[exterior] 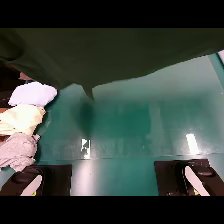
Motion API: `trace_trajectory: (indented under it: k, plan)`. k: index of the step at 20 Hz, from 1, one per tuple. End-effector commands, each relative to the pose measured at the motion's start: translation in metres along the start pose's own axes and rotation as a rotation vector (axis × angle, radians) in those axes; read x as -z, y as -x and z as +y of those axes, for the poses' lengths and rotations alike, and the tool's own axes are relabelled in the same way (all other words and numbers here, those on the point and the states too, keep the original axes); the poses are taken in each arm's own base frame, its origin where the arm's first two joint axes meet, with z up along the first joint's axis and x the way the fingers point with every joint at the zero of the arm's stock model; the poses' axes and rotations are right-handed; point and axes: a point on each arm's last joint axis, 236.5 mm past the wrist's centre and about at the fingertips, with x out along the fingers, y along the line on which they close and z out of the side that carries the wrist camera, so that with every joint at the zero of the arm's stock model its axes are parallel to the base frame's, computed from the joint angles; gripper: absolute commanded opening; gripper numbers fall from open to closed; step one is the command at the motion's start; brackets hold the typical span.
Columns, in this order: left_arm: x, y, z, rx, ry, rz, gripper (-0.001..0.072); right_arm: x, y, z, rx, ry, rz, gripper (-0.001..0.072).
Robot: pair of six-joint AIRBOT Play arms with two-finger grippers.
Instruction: Fold the shirts.
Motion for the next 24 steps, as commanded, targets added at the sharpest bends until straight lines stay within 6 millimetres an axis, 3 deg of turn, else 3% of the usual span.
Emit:
trace_trajectory:
  k: [1, 3, 4, 6, 7, 9, 12, 15, 17, 19, 20, 21, 22, 23, 24]
  plan:
    - [-0.052, 0.056, -0.014, 0.007, -0.018, -0.182, 0.0019, -0.022, 0.044, 0.002, 0.054, 0.037, -0.055, 0.0015]
    - [-0.044, 0.051, -0.014, 0.009, -0.018, -0.149, 0.0019, -0.022, 0.042, 0.0, 0.053, 0.04, -0.01, 0.0014]
    - [-0.03, 0.039, -0.011, 0.01, -0.014, -0.093, 0.0019, -0.019, 0.036, -0.001, 0.048, 0.03, 0.022, 0.0014]
    - [0.021, 0.001, -0.005, 0.021, 0.001, 0.096, 0.0019, -0.006, 0.012, -0.01, 0.033, -0.013, 0.119, 0.0014]
    - [0.055, -0.022, -0.001, 0.03, 0.008, 0.218, 0.0019, 0.008, -0.007, -0.017, 0.027, -0.048, 0.193, 0.0014]
    - [0.144, -0.069, 0.009, 0.051, 0.05, 0.506, 0.002, 0.05, -0.049, -0.03, 0.008, -0.122, 0.366, 0.0014]
    - [0.286, -0.124, 0.025, 0.058, 0.138, 0.844, 0.0021, 0.145, -0.118, -0.031, -0.061, -0.205, 0.667, 0.0014]
    - [0.433, -0.151, 0.038, 0.04, 0.227, 1.109, 0.0021, 0.245, -0.182, -0.024, -0.098, -0.267, 0.89, 0.0015]
    - [0.502, -0.156, 0.043, 0.029, 0.261, 1.227, 0.0021, 0.283, -0.218, -0.022, -0.103, -0.288, 0.95, 0.0015]
    - [0.533, -0.157, 0.045, 0.024, 0.277, 1.281, 0.0023, 0.294, -0.246, -0.023, -0.105, -0.291, 0.955, 0.0015]
    - [0.535, -0.157, 0.046, 0.02, 0.275, 1.281, 0.0151, 0.291, -0.255, -0.024, -0.108, -0.285, 0.951, 0.0022]
    - [0.531, -0.159, 0.049, 0.014, 0.261, 1.274, 0.055, 0.282, -0.263, -0.025, -0.114, -0.283, 0.934, 0.0147]
    - [0.524, -0.158, 0.054, -0.001, 0.245, 1.277, 0.0643, 0.27, -0.267, -0.026, -0.116, -0.276, 0.912, 0.0371]
    - [0.515, -0.153, 0.059, -0.011, 0.241, 1.285, 0.0567, 0.257, -0.267, -0.026, -0.121, -0.261, 0.888, 0.0414]
    - [0.503, -0.146, 0.064, -0.028, 0.258, 1.287, 0.055, 0.245, -0.264, -0.026, -0.126, -0.245, 0.869, 0.0414]
